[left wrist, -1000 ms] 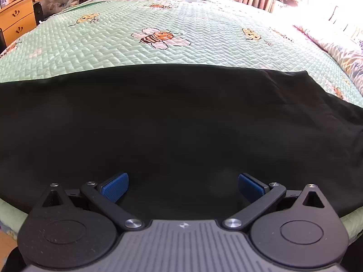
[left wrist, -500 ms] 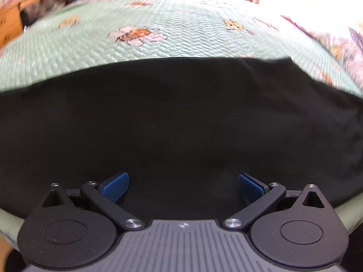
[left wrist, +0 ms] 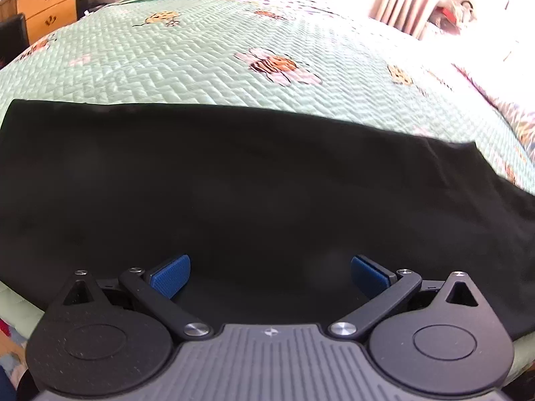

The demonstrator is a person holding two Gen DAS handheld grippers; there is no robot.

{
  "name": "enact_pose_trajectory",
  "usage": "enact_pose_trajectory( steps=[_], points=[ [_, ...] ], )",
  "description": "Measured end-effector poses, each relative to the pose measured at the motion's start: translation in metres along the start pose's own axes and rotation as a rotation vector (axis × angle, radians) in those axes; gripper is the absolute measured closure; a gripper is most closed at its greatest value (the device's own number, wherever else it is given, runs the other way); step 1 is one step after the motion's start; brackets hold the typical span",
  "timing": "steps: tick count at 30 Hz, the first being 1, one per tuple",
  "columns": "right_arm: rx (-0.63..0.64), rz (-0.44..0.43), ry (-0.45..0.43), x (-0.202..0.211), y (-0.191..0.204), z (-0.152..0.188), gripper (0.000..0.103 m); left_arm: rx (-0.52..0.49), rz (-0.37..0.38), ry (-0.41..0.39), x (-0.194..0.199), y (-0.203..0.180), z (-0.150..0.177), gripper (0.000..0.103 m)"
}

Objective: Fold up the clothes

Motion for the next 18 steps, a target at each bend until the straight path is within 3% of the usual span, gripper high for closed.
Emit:
enact_pose_trajectory(
  steps=[4, 6, 8, 13, 18],
  points=[
    [0.048, 0.025, -0.068, 0.014, 0.007, -0.005, 0.037, 0.095, 0.022, -0.043, 0.009, 0.011, -0.005, 0.001],
    [0.1, 0.047, -0.109, 0.021, 0.016, -0.009, 0.034, 0.096, 0.046, -0.046, 0.008, 0.011, -0.006, 0.001],
    [0.134, 0.034, -0.126, 0.022, 0.024, -0.013, 0.028, 0.025, 0.027, -0.027, -0.002, 0.011, -0.012, 0.001],
    [0.13, 0.026, -0.087, 0.009, 0.03, -0.01, 0.026, -0.113, -0.051, -0.011, -0.01, 0.002, -0.003, 0.001],
    [0.147, 0.013, -0.037, -0.001, 0.041, 0.003, 0.026, -0.079, -0.059, -0.072, 0.012, 0.015, -0.005, 0.001]
  ],
)
Point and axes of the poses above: each gripper's, at about its wrist camera, not at the fingertips, and x roughly against the way its jaws point, y to its left, z to its underside, the point moved 5 cm from there along -x, roughly the way its jaws point, and after that the axes turned 5 degrees about z, right-handed, at the moved point
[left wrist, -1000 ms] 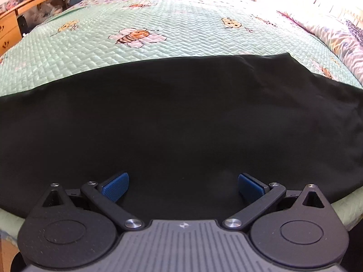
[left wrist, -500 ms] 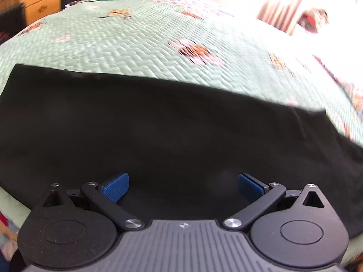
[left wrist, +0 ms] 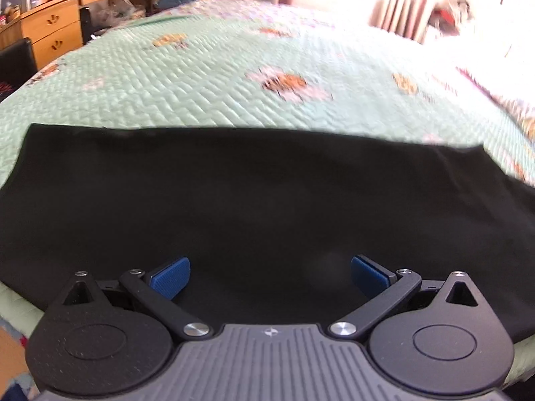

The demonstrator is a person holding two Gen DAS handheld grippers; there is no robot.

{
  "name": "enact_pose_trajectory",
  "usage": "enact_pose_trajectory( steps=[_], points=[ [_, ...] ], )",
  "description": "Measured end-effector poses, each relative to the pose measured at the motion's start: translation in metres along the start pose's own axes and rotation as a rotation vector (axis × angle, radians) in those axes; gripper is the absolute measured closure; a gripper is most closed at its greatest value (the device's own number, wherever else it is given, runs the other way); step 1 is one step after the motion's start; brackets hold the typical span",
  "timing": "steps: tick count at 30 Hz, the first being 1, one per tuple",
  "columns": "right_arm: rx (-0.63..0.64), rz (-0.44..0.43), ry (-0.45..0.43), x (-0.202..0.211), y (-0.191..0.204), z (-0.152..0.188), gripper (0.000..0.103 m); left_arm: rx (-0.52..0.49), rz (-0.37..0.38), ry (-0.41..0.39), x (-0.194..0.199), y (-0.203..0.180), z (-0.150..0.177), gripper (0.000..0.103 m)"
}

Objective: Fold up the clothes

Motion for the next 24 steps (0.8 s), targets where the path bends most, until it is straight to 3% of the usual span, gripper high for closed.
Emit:
enact_pose_trajectory(
  steps=[4, 6, 10, 18, 24],
  points=[
    [0.063, -0.05, 0.049, -0.004, 0.033, 0.011, 0.026, -0.017, -0.056, -0.004, -0.001, 0.014, -0.002, 0.001],
    [0.103, -0.074, 0.077, -0.008, 0.051, 0.018, 0.026, 0.019, -0.063, 0.026, -0.006, 0.023, 0.0, 0.001],
    [0.181, -0.115, 0.143, -0.016, 0.081, 0.036, 0.026, 0.0, -0.069, 0.026, -0.009, 0.031, -0.001, 0.001],
    [0.133, -0.021, 0.177, -0.027, 0.084, 0.03, 0.026, 0.087, 0.013, 0.023, -0.005, 0.049, -0.007, 0.001],
    [0.133, -0.06, 0.194, -0.024, 0.102, 0.03, 0.026, 0.118, 0.054, 0.023, -0.003, 0.054, -0.009, 0.001]
  ],
)
Point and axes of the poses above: each gripper's, at about its wrist camera, not at the fingertips, and x roughly against the way its jaws point, y to its left, z to its underside, the point moved 5 cm from there along -x, roughly the way its jaws point, and after that the axes turned 5 degrees about z, right-handed, at the moved point
